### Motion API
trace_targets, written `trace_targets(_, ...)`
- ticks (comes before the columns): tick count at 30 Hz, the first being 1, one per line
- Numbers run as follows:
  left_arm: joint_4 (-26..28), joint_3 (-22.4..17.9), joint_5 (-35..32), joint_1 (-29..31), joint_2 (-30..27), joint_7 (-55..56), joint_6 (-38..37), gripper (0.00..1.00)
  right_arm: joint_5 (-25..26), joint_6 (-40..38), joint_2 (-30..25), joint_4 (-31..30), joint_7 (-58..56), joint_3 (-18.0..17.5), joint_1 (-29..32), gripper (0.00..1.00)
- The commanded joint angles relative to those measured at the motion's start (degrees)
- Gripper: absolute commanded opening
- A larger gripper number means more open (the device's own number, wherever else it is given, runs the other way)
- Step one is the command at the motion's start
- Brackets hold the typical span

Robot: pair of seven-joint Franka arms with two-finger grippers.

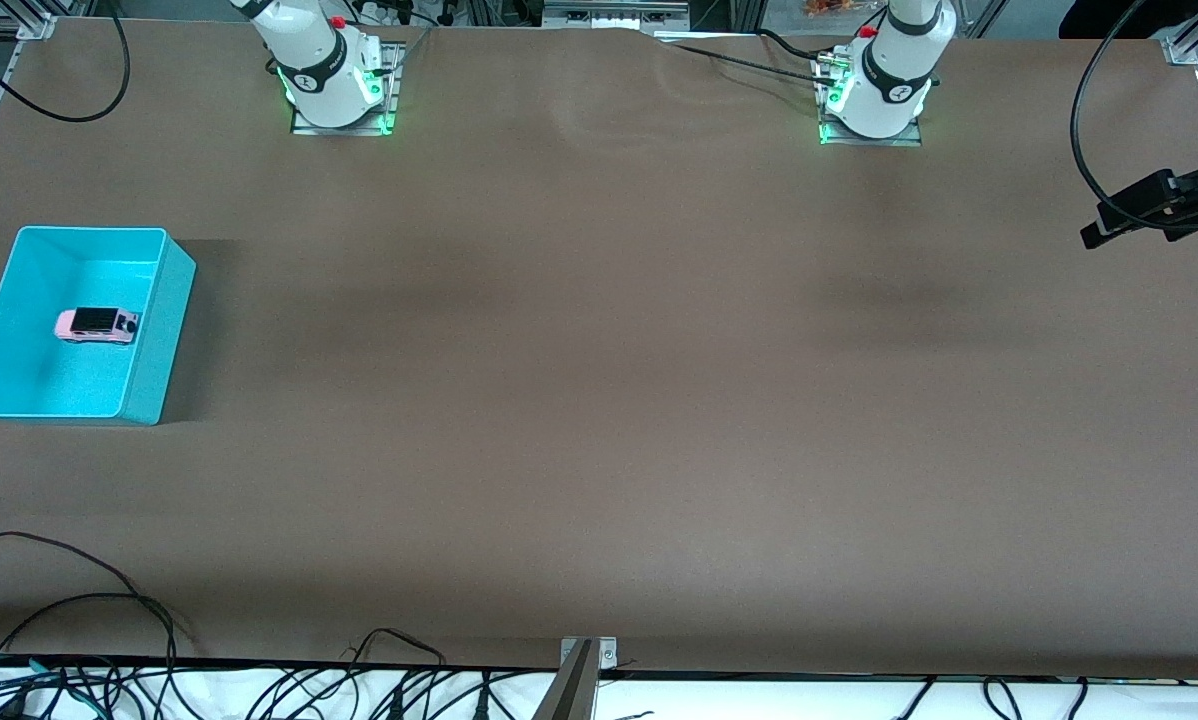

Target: Wind and store pink jeep toy

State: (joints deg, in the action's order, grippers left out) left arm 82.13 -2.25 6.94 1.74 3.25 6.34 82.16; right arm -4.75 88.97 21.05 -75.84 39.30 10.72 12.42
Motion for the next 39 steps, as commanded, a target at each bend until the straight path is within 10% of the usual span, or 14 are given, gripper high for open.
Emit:
trace_targets(1,-0.39,0.05,0.45,0.37,-0.08,0.42,-0.78,1.0,0.36,-1.17,-0.31,2.18,-0.8,-2.63,0.14,1.0)
trace_targets(16,-0.39,0.14,0.45,0.37,-0.08,0.42,-0.78,1.0,9.5,2.26,-9.44,-6.59,-19.78,-12.74,0.06,1.0)
trace_targets(26,-0.39,0.14,0.45,0.37,-0.08,0.51,-0.78,1.0,8.97,2.88,-21.31,-20.04,-27.61,-12.92,-7.67,1.0)
trace_targets(39,-0.39,0.14,0.45,0.37,-0.08,0.51,-0.78,1.0,3.8,1.56,-24.66,-18.91,-27.88,-12.22,-14.62,1.0)
